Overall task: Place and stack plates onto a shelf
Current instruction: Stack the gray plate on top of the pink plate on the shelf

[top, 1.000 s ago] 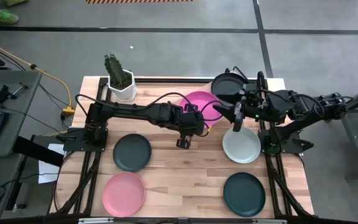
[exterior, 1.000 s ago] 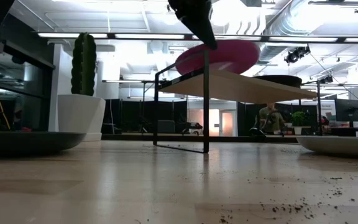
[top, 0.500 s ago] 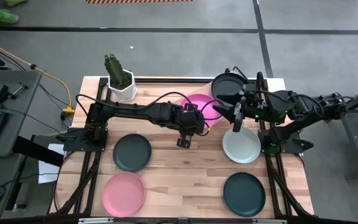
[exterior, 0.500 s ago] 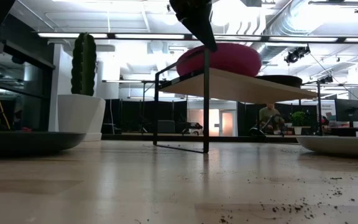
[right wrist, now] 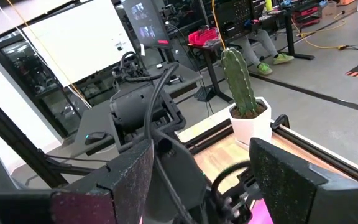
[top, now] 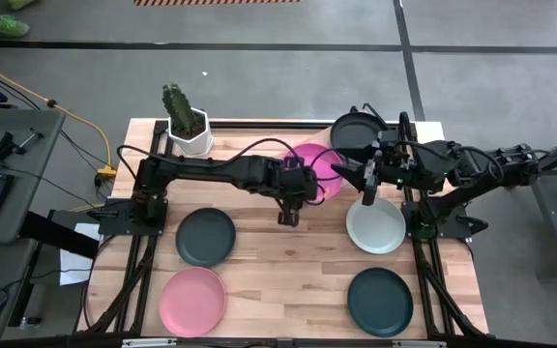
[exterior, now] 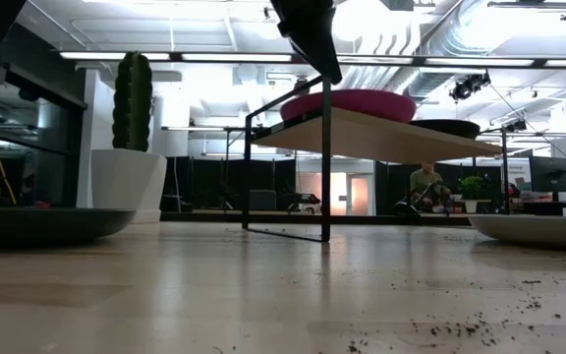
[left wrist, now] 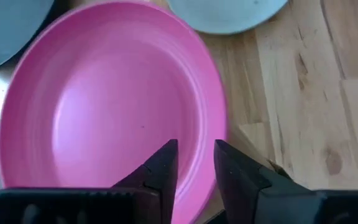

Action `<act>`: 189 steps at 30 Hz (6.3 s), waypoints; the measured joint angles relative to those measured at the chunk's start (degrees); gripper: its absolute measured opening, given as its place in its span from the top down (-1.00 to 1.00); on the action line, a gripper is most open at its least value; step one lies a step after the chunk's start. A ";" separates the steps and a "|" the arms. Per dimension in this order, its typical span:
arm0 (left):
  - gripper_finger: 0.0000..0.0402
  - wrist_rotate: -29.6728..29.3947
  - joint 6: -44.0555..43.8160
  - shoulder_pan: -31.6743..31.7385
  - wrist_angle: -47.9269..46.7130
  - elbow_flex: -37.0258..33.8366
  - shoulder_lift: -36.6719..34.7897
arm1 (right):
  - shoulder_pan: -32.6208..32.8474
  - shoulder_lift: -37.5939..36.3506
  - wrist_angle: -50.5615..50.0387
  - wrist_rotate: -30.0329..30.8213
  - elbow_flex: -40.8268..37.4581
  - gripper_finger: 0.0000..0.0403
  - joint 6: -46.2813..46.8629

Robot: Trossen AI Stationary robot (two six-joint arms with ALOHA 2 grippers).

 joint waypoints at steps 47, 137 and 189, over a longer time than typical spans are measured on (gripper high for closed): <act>0.19 -15.16 -31.18 -15.27 69.92 -71.21 -62.20 | 0.02 0.02 -9.04 0.13 0.02 -0.24 1.41; 0.19 -18.24 -25.92 -15.03 69.70 -71.19 -62.42 | 17.57 30.36 -30.16 -24.97 -28.46 0.94 54.95; 0.19 -18.19 -24.00 -15.03 69.54 -71.17 -62.40 | 5.99 33.25 -56.02 -9.11 37.09 1.00 -26.22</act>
